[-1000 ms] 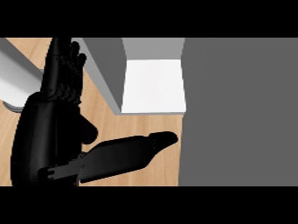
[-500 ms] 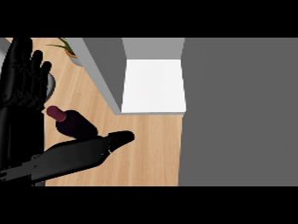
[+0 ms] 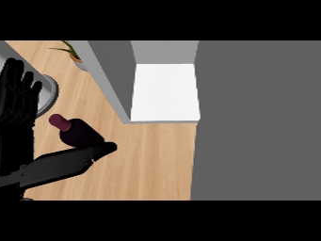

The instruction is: Pick up the wine, place it into the cabinet and close the cabinet

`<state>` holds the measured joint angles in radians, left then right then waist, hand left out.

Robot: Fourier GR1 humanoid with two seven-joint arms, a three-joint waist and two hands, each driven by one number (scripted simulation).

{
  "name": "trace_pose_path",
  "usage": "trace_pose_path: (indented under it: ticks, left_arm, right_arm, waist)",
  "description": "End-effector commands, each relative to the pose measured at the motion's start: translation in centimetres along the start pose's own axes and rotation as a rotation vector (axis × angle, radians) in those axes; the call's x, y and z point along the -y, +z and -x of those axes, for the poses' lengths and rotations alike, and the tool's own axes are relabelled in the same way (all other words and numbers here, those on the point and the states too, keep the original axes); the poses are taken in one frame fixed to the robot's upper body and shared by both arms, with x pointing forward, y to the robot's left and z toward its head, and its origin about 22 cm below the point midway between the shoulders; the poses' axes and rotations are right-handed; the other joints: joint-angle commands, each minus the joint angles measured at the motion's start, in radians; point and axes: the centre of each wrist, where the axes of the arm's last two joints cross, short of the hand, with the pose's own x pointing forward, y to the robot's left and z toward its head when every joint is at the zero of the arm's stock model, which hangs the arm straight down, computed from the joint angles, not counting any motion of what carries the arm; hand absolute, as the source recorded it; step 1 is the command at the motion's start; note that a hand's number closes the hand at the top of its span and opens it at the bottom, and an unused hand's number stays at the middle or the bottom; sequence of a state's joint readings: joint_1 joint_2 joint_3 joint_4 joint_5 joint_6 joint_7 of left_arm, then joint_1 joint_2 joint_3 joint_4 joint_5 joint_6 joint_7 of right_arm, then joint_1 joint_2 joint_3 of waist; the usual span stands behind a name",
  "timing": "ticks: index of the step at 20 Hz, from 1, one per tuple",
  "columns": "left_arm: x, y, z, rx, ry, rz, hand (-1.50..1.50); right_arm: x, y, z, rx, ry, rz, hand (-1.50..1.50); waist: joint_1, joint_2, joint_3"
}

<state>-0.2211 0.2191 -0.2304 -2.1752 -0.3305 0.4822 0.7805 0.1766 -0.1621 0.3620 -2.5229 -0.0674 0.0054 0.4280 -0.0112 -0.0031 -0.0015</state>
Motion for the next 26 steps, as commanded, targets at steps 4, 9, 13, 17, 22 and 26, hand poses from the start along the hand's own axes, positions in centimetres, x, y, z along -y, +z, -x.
trace_pose_path:
  ticks: [4, 9, 13, 17, 22, 26]
  left_arm:
    - [-1.7, -0.6, 2.8, -0.049, -0.016, -0.005, -1.5]
    - [-2.6, -0.9, 6.8, -0.084, -0.03, 0.01, -1.5]
    - [-2.4, -0.5, 9.3, -0.097, -0.035, 0.011, -1.5]
    - [-3.5, -2.9, 11.3, -0.13, -0.015, 0.017, -1.5]
    - [-4.6, -1.7, 14.8, -0.144, -0.045, -0.002, -1.5]
    - [-6.3, -4.5, 16.0, -0.169, -0.038, -0.036, -1.5]
  right_arm:
    - [-0.3, 3.7, -5.6, 0.097, -0.015, -0.005, -1.5]
    - [-0.8, 3.3, -5.3, 0.087, -0.032, -0.007, -1.5]
    - [-0.8, 3.7, -5.0, 0.071, -0.026, 0.002, -1.5]
    - [-0.1, 2.7, -5.2, 0.08, -0.009, -0.022, -1.5]
    - [0.2, 2.8, -5.0, 0.095, -0.011, -0.012, -1.5]
    - [-0.5, 2.1, -4.2, 0.081, -0.007, -0.004, -1.5]
  waist:
    - [-0.004, 0.0, 0.0]
    - [-0.004, 0.0, -0.001]
    - [-0.007, -0.002, 0.0]
    - [-0.003, 0.003, 0.0]
    - [-0.001, 0.002, 0.0]
    - [-0.002, 0.002, 0.0]
